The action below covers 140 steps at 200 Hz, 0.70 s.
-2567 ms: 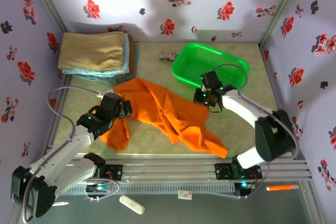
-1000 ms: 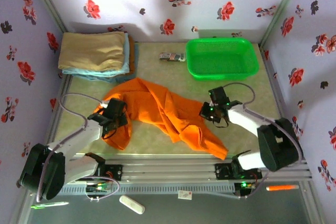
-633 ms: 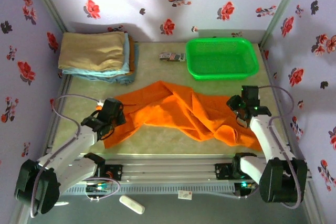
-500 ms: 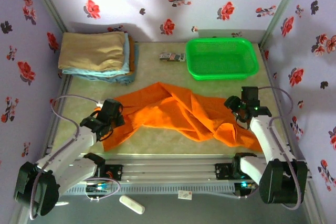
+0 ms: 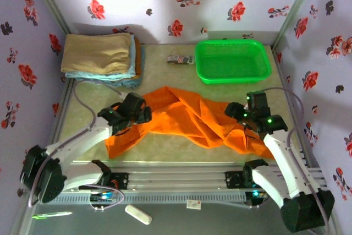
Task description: Fold and stack the trousers
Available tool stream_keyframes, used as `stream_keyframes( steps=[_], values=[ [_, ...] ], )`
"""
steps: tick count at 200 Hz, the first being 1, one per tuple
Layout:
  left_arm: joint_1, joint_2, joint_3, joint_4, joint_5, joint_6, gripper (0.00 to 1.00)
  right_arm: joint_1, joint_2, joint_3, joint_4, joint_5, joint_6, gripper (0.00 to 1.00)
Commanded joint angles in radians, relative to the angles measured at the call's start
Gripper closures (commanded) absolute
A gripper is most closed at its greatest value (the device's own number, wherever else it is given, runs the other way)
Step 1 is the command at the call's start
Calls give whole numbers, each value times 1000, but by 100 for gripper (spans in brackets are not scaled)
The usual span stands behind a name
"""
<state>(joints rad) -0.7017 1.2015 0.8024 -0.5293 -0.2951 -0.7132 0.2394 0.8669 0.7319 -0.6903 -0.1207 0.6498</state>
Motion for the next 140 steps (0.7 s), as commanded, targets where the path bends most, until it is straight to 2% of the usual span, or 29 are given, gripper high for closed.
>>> stream_keyframes(
  steps=[1,18,33,42,59,67,76,77,84,90,101,140],
  values=[
    [-58,110,41,48,-33,54,8,159,57,1,-21,20,-11,31],
    [-77,196,49,100,-34,51,11,263,144,-7,-4,63,-8,34],
    [-83,258,40,148,-37,47,19,315,213,-19,28,87,-17,34],
    [-83,289,37,160,-41,39,30,323,255,-22,38,113,-26,34],
    [-83,320,23,179,-45,32,56,324,327,-21,57,156,-44,37],
    [-82,324,14,182,-48,29,70,323,358,-16,64,171,-53,45],
    [-83,319,4,180,-56,26,87,323,388,-3,54,208,-55,61],
    [-83,318,2,180,-56,25,89,323,393,0,52,215,-55,65],
    [-83,309,-8,175,-63,24,100,324,406,8,50,232,-59,75],
    [-82,300,-18,175,-67,23,100,324,408,11,52,238,-61,82],
    [-82,277,-40,178,-73,24,100,324,402,16,52,257,-62,100],
    [-83,175,-128,157,-112,10,100,307,290,50,-12,385,-64,100]
  ],
)
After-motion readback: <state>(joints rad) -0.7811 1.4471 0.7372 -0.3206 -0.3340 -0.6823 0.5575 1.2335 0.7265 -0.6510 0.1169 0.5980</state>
